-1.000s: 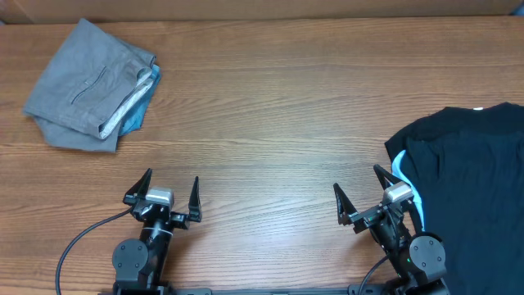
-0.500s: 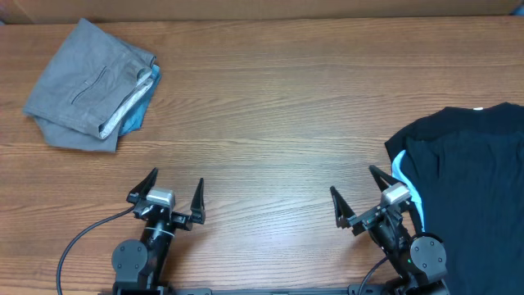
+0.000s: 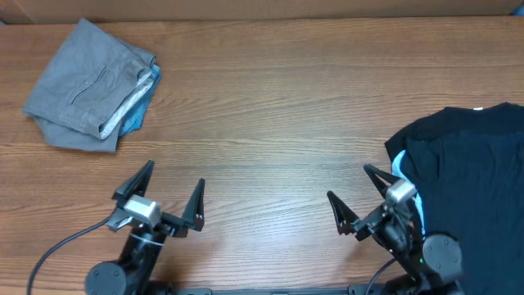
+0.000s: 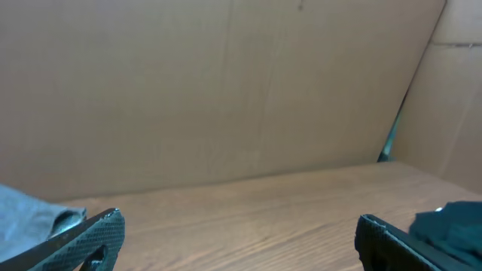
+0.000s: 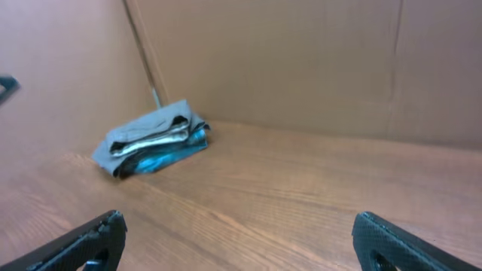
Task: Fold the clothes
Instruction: 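Reach the right gripper to the black t-shirt pile and grasp the top shirt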
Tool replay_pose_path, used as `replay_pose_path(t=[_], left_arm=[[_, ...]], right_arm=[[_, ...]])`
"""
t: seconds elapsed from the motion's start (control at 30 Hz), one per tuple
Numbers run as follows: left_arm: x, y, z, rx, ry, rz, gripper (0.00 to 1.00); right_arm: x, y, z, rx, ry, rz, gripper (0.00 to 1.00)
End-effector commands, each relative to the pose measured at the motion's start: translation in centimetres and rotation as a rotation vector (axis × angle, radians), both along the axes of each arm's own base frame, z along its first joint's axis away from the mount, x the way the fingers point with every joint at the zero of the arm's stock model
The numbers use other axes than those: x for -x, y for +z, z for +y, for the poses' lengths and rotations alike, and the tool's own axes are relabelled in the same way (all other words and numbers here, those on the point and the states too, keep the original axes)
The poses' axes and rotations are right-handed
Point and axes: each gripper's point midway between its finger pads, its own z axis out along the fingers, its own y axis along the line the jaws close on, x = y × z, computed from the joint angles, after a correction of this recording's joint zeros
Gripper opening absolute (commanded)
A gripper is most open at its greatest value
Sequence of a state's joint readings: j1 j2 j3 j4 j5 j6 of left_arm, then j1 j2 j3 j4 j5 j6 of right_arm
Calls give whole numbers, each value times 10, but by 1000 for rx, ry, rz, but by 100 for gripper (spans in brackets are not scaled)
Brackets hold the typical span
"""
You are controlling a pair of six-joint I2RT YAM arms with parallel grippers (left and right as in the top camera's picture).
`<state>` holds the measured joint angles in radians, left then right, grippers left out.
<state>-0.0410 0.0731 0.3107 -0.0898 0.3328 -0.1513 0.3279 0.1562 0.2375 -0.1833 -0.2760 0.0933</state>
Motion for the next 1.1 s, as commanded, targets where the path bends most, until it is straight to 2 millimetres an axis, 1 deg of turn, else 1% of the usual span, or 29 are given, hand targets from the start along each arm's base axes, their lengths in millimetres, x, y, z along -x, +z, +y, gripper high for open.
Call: replay_pose_path(t=[0.0, 0.17, 0.27, 0.37, 0.47, 0.57, 0.63, 0.73, 0.8, 0.87, 0.9, 0.93, 1.0, 1.07], left_arm=[[-3, 19, 2, -3, 12, 47, 100], [-20, 28, 2, -10, 11, 222, 100], [-32, 33, 1, -14, 11, 339, 100], [-42, 31, 1, -20, 11, 475, 100], [-49, 24, 0, -24, 6, 610, 100], [-55, 13, -2, -18, -5, 717, 100], [-58, 8, -11, 0, -54, 752, 100], [-57, 2, -23, 19, -134, 792, 100], [-60, -4, -22, 19, -128, 820, 100], [-61, -8, -24, 23, -141, 836, 100], [-61, -8, -27, 28, -156, 842, 100], [-62, -9, -28, 30, -163, 845, 100], [-62, -10, -28, 30, -162, 850, 100], [-62, -10, -27, 29, -160, 850, 100]], right_arm=[[-11, 21, -3, 11, -40, 67, 100], [-37, 46, 5, 77, -44, 238, 100], [-56, 57, 11, 129, -45, 383, 100], [-70, 64, 16, 194, -43, 548, 100], [-85, 71, 21, 241, -42, 677, 100], [-97, 66, 25, 272, -42, 763, 100], [-104, 58, 27, 284, -41, 798, 100], [-111, 45, 29, 298, -42, 835, 100], [-116, 40, 26, 289, -66, 859, 100], [-125, 36, 9, 218, -203, 910, 100], [-131, 35, -8, 178, -300, 930, 100], [-138, 34, -30, 138, -417, 947, 100], [-143, 32, -64, 69, -573, 972, 100], [-146, 30, -96, -9, -685, 999, 100]])
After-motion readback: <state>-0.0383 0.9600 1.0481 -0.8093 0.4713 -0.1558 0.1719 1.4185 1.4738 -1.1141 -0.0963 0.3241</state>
